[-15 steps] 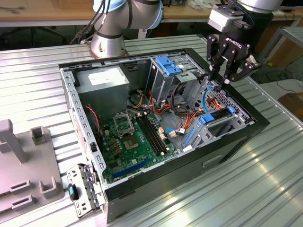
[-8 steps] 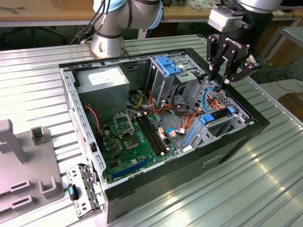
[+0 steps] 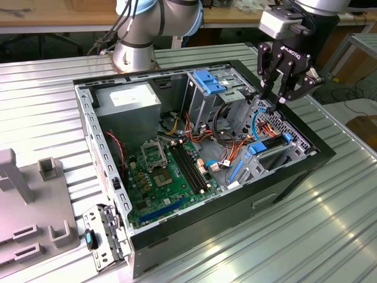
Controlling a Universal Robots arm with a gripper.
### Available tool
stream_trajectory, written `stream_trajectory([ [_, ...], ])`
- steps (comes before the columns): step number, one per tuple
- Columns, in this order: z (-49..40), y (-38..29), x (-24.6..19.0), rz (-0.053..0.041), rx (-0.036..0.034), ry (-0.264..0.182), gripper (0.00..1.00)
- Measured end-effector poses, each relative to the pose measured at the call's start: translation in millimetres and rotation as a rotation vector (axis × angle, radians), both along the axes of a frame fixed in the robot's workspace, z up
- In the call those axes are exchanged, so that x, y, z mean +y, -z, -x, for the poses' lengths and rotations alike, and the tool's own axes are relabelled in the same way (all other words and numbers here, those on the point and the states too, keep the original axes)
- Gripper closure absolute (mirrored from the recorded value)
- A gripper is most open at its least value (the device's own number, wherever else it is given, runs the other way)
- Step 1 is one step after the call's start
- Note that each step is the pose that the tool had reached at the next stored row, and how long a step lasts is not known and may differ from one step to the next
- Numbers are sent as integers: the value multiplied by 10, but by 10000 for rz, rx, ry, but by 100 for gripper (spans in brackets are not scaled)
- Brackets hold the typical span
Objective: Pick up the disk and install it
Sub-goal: 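Insert the second disk wire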
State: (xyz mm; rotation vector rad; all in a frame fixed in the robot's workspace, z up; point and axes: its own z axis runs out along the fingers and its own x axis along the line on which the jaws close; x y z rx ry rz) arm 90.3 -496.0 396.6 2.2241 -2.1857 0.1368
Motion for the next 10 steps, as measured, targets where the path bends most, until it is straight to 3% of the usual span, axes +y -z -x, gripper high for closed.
stream_trajectory([
  [4, -50, 31, 2, 3, 0, 99, 58],
  [10, -55, 62, 17, 0, 0, 100, 58],
])
